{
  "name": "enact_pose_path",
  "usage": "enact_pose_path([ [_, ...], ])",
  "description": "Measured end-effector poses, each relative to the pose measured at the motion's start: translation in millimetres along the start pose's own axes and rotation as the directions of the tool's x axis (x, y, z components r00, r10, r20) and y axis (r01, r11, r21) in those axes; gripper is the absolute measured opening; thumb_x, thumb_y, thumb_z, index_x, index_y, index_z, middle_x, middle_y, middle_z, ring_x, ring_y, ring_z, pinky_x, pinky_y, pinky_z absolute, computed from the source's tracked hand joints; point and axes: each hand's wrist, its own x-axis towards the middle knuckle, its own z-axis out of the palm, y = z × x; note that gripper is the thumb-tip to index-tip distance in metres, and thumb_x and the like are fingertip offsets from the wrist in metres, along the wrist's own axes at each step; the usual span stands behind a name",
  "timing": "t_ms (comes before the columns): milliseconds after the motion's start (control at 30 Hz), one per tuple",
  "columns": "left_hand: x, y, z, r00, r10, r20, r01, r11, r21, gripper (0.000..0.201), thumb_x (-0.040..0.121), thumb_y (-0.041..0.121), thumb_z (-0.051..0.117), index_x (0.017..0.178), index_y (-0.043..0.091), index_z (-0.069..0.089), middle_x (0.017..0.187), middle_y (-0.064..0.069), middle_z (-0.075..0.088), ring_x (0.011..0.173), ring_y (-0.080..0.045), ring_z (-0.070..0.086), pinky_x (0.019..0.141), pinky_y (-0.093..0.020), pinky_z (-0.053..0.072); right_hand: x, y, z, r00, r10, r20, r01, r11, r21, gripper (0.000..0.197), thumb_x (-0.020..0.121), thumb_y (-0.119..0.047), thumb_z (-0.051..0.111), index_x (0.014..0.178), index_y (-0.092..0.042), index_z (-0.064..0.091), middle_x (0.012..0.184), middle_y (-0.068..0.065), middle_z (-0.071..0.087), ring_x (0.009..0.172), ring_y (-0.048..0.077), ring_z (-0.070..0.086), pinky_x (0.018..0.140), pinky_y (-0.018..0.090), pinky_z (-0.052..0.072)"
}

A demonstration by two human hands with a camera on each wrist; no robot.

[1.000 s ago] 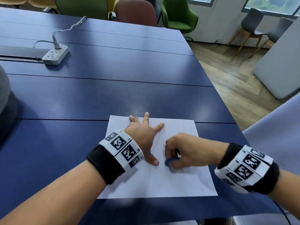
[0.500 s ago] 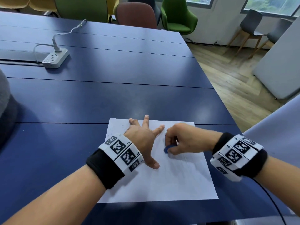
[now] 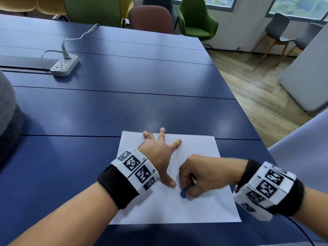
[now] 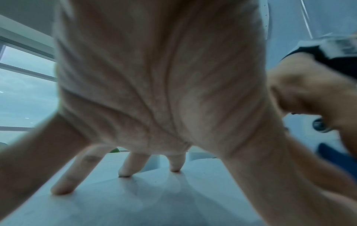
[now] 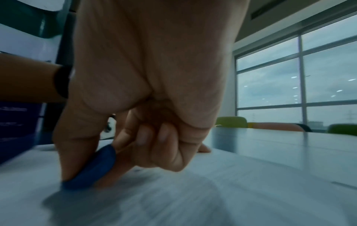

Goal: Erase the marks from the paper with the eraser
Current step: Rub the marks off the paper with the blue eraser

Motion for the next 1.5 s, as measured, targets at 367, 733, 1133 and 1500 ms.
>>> enact_pose_path([
  [367,1.3,1.4,-1.7,1.000,-0.002,0.018,0.002,1.000,-0.014,0.130,0.064,0.072,0.073,0.152,0.040,-0.017,0.160,-0.020,-0.019,0.140,-0.059,0.007,0.110,-0.053,0.027,5.9,26.3,-34.1,0.988,0.112,-0.107,-0.114,0.993,-0.011,0.008,0.075,-0.017,0.078,0.077,-0.016,0.071,0.067,-0.011,0.067,0.056,0.002,0.054,0.054,0.013,0.041],
  [733,2.5,-0.5,0.8,1.000,-0.002,0.007,0.002,0.999,-0.033,0.131,0.063,0.070,0.075,0.152,0.041,-0.016,0.160,-0.019,-0.019,0.139,-0.060,0.006,0.109,-0.052,0.029,9.5,32.1,-41.3,0.986,0.128,-0.110,-0.130,0.991,-0.011,0.009,0.073,-0.020,0.079,0.079,-0.017,0.073,0.075,-0.002,0.072,0.057,0.004,0.054,0.058,0.025,0.048],
  [1133,3.4,-3.1,2.3,1.000,-0.001,0.009,0.001,0.998,-0.055,0.133,0.061,0.070,0.077,0.151,0.043,-0.017,0.160,-0.017,-0.019,0.139,-0.060,0.005,0.107,-0.051,0.033,15.3,29.7,-45.8,0.979,0.119,-0.168,-0.128,0.991,-0.048,0.011,0.074,-0.025,0.079,0.080,-0.016,0.074,0.073,-0.003,0.071,0.055,0.002,0.052,0.056,0.019,0.044],
  [1500,1.5,-0.5,0.4,1.000,-0.002,0.009,0.002,1.000,-0.019,0.131,0.063,0.072,0.074,0.151,0.041,-0.018,0.160,-0.019,-0.018,0.139,-0.058,0.008,0.108,-0.051,0.031,7.0,24.6,-38.0,0.971,0.096,-0.217,-0.106,0.994,-0.035,0.009,0.076,-0.022,0.078,0.077,-0.016,0.072,0.073,-0.003,0.070,0.056,0.003,0.052,0.056,0.017,0.042],
])
